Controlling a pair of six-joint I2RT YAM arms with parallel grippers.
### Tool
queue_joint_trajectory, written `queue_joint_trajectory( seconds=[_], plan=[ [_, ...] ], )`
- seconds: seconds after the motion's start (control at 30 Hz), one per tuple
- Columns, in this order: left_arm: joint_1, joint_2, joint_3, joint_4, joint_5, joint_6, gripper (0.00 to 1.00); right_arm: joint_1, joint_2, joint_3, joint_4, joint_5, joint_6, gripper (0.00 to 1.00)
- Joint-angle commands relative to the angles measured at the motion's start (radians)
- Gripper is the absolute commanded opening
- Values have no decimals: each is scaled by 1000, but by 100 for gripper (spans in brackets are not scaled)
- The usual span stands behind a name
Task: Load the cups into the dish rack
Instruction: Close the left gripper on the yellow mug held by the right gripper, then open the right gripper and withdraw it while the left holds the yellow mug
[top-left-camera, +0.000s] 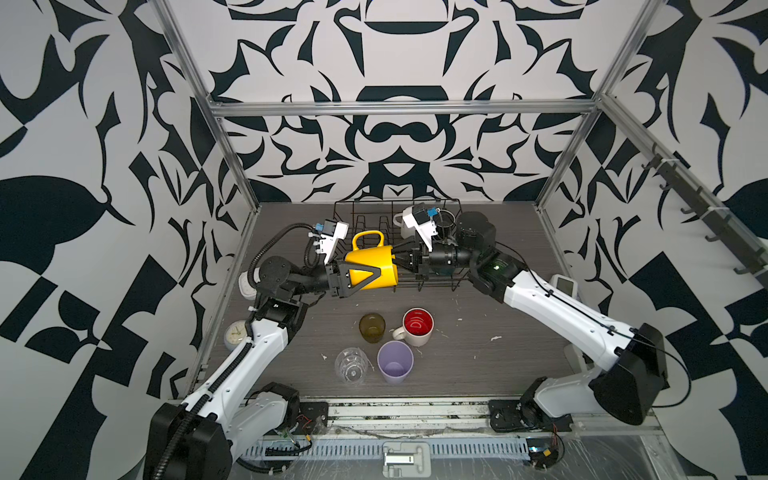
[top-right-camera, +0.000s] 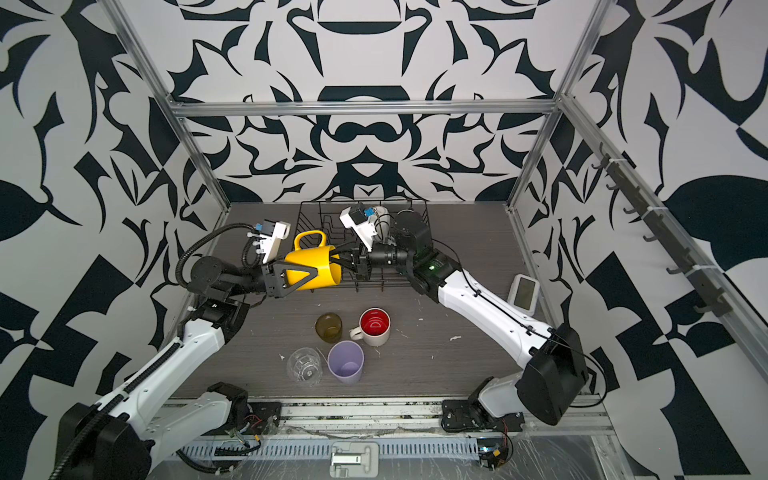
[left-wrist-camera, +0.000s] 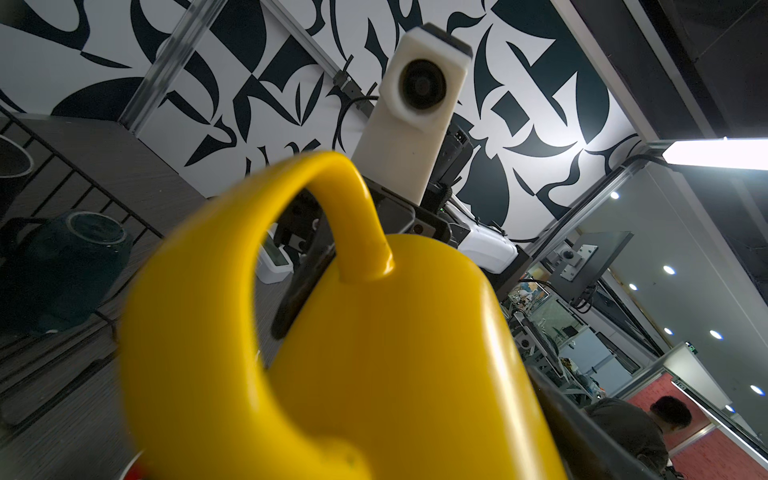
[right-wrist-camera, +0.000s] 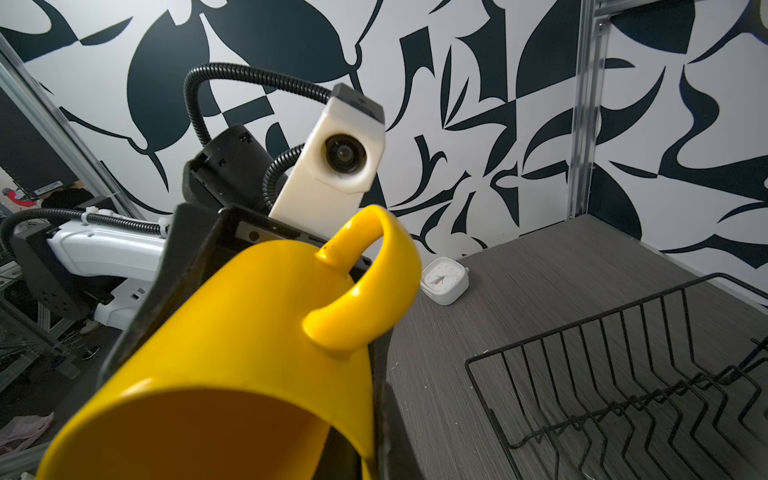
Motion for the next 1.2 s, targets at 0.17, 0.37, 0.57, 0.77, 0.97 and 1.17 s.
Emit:
queue_joint_trajectory(
  seconds=[0.17,0.37,0.57,0.77,0.97,1.17],
  plan=[
    [-18,8,81,68,45,-9,1,-1,-39,11,22,199,29,35],
    [-16,-4,156,-202,22,157,0,-25,-108,-32,4,278,53,56],
    [-17,-27,299,-717,-102,497,0,-74,-238,-126,-75,450,66,67],
    [-17,44,476,-1083,-300,702,0,-171,-361,-227,-213,571,140,72],
    [-17,188,637,-1281,-489,753,0,-251,-429,-271,-330,617,197,78],
    [-51,344,780,-1387,-617,760,0,-281,-424,-248,-423,651,194,87]
  ],
)
